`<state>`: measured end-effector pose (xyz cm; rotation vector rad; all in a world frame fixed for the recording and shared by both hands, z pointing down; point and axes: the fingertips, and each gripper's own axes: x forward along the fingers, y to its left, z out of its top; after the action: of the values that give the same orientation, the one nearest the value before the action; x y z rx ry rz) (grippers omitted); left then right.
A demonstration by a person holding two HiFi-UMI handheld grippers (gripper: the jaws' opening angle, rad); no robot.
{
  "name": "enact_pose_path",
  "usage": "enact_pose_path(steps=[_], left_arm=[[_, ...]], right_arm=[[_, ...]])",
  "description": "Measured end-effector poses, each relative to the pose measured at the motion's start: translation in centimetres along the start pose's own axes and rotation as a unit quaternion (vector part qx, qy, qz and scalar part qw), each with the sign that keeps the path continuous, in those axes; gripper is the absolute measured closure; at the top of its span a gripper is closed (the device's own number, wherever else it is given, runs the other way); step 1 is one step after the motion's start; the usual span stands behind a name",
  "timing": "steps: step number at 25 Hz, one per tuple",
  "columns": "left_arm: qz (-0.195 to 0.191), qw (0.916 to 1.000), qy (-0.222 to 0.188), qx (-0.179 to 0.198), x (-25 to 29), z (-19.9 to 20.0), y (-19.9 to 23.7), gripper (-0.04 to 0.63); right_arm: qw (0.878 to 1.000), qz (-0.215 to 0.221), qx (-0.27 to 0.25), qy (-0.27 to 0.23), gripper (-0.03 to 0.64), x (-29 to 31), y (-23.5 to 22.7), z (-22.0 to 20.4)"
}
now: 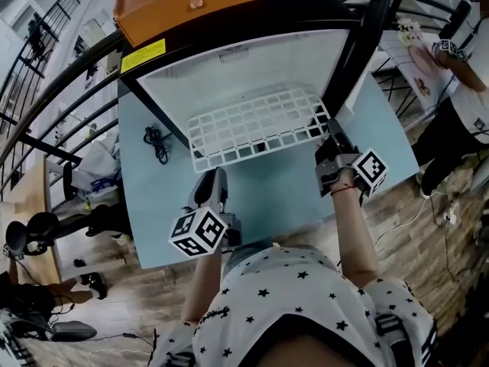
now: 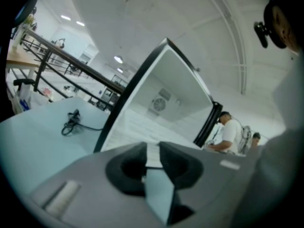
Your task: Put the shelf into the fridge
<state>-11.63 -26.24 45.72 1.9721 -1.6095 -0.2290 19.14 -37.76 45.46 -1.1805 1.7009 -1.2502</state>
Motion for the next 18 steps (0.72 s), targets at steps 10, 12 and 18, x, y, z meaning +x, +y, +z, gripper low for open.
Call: enact_pose_path(steps=[10, 12, 18], left_arm=[[0.004, 1.0000, -0.002, 0.000, 1.6, 0.8, 0.6, 0.511], [0.003, 1.0000, -0.004, 0.001, 1.7, 0.7, 0.6, 0.511], [-0.004, 0.9998, -0.017, 0.003, 1.7, 1.1, 0.4, 0.511]], right_arm=[[0.999, 0.003, -0.039, 0.014, 0.572, 1.9, 0.1, 0.0], [0.999, 0.003, -0.049, 0.018, 0.572, 2.1, 0.1, 0.0], [0.995, 0.032, -0.084, 0.044, 0.524, 1.7, 1.2, -0.9]])
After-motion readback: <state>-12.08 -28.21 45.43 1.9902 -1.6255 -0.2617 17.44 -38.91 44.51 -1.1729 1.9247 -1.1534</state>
